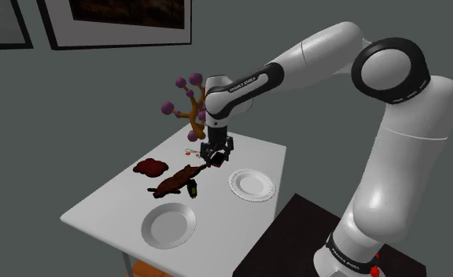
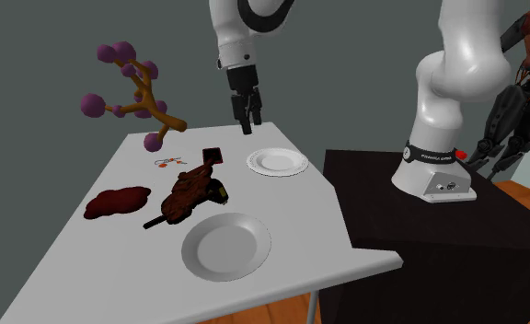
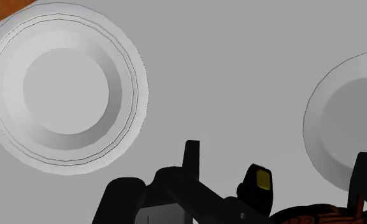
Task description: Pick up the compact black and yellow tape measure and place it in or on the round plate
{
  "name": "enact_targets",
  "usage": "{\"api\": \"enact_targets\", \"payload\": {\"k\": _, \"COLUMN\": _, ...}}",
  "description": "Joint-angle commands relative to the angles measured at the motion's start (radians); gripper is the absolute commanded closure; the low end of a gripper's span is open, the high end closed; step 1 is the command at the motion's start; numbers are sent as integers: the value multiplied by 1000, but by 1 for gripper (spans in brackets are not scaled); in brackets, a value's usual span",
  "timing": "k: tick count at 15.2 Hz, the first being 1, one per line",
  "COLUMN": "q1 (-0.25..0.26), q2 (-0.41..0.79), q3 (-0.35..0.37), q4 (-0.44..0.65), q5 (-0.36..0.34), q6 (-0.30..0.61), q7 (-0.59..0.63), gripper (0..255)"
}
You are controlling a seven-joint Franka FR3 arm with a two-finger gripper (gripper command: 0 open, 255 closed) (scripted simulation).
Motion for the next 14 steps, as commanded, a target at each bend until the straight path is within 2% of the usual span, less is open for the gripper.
{"api": "enact_targets", "payload": {"k": 1, "q1": 2, "q2": 80, "q3": 0, "q4": 63, "q5": -4, "q6": 14, "q7": 6, "gripper": 0}}
{"api": "enact_targets", "payload": {"k": 8, "q1": 14, "q2": 363, "q3": -3, "q4": 309, "q5": -16, "q6": 36, "q7": 22, "gripper": 0}}
{"api": "enact_targets", "payload": {"k": 14, "q1": 27, "q2": 623, "q3": -9, "q4": 592, "q5": -25, "q6": 0, "q7": 36, "gripper": 0}}
